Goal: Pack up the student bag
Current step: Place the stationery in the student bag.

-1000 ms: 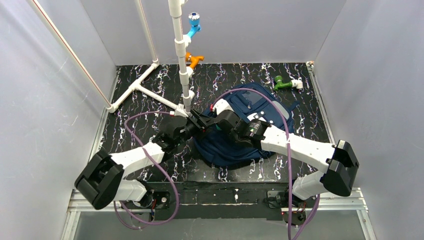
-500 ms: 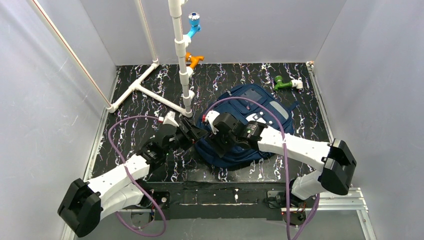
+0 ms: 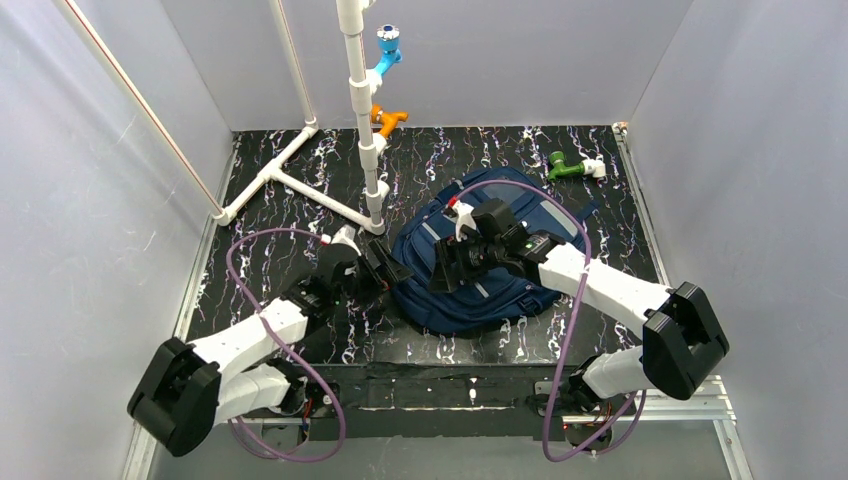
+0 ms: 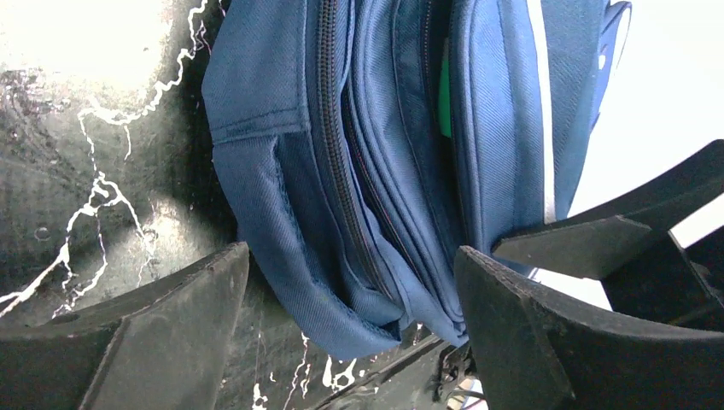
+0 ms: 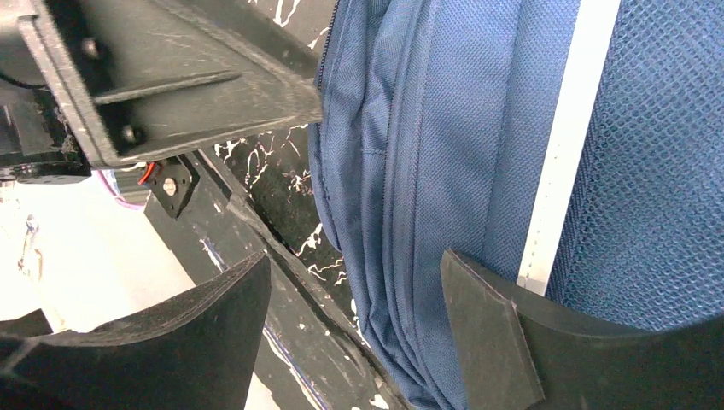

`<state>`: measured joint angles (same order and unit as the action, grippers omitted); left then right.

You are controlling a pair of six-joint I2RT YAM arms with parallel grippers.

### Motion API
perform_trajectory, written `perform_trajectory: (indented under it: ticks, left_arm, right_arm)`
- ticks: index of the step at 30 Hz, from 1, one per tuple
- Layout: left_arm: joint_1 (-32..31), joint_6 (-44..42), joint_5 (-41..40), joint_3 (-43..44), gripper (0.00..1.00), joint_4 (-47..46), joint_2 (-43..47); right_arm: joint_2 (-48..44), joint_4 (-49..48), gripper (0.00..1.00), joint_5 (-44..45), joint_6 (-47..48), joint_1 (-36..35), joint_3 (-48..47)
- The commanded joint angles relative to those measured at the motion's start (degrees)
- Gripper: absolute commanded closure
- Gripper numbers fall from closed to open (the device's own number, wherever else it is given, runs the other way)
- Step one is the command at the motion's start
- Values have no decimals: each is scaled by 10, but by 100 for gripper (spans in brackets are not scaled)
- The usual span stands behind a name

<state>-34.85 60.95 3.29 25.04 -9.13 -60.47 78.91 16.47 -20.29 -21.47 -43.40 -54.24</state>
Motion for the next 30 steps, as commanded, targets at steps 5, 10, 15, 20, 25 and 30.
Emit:
perform_trajectory:
  ticks: [5,10,15,20,25,30]
  left_arm:
    - [21,-52,55,56,33,-14,-93]
    - [27,-75,83,73,56,-44,-132]
    - [29,-99,144,101,100,-48,-148]
    - [29,-92,147,85,100,-49,-68]
    - [29,-45,168,65,100,-64,-9]
    - [22,13,192,31,100,-126,19]
  right_arm:
    - [-4,60,20,28,13,4,-77]
    - [21,91,20,72,44,10,-150]
    - [59,126,21,111,65,16,-216]
    - [106,127,29,128,72,18,-282]
    - [181,132,39,136,65,20,-363]
    - [241,158,47,139,80,23,-432]
